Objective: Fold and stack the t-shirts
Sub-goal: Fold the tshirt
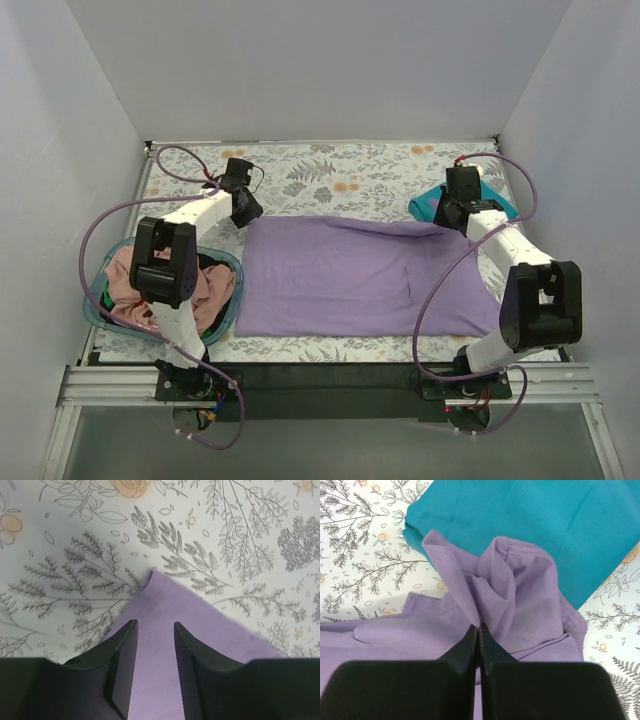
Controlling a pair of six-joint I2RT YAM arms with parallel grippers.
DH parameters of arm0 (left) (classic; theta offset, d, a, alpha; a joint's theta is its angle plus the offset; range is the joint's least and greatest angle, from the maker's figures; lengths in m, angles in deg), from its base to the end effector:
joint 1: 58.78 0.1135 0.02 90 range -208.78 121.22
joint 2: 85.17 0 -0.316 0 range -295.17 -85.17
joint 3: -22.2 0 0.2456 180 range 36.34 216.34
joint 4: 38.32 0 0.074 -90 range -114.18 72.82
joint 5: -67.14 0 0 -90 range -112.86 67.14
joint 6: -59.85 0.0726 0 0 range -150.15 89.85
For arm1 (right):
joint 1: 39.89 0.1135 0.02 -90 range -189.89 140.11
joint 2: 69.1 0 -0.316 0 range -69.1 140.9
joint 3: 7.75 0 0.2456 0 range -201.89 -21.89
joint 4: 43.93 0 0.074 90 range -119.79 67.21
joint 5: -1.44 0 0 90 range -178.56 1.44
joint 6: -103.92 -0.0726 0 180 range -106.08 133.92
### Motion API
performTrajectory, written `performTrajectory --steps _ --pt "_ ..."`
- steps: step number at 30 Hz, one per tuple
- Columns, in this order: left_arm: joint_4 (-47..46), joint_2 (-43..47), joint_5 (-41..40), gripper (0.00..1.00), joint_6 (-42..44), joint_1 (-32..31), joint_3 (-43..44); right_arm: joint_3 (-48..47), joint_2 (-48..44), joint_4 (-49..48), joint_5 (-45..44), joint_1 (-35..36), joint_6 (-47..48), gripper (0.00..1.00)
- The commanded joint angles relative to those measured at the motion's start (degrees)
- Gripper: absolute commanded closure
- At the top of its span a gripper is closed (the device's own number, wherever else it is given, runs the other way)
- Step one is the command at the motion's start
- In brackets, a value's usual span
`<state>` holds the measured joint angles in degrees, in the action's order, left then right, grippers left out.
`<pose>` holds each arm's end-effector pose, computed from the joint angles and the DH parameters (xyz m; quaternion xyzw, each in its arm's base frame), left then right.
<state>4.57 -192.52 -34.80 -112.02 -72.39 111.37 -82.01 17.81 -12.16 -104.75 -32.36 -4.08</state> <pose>0.4095 -0.0837 0.2116 -0.5618 0.7826 -0.1161 0.2416 0.3449 0.0252 0.2747 0.1376 0.9040 -0.0419 0.4027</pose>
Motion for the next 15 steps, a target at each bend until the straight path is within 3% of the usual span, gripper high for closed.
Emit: performTrajectory --steps 1,6,15 --pt "2.8 -4.1 -2.7 0.65 -1.9 0.6 5.9 -1.3 0.6 -2.3 0.7 0.2 0.2 0.99" --pt "3.4 -8.9 -1.2 0.66 -2.2 0.7 10.0 -1.5 1.6 -2.3 0.9 0.1 0.4 0.99" --pt "6.4 -12.9 -3.5 0.65 -2.9 0.6 8.6 -2.3 2.7 -2.3 1.2 0.2 0.7 0.99"
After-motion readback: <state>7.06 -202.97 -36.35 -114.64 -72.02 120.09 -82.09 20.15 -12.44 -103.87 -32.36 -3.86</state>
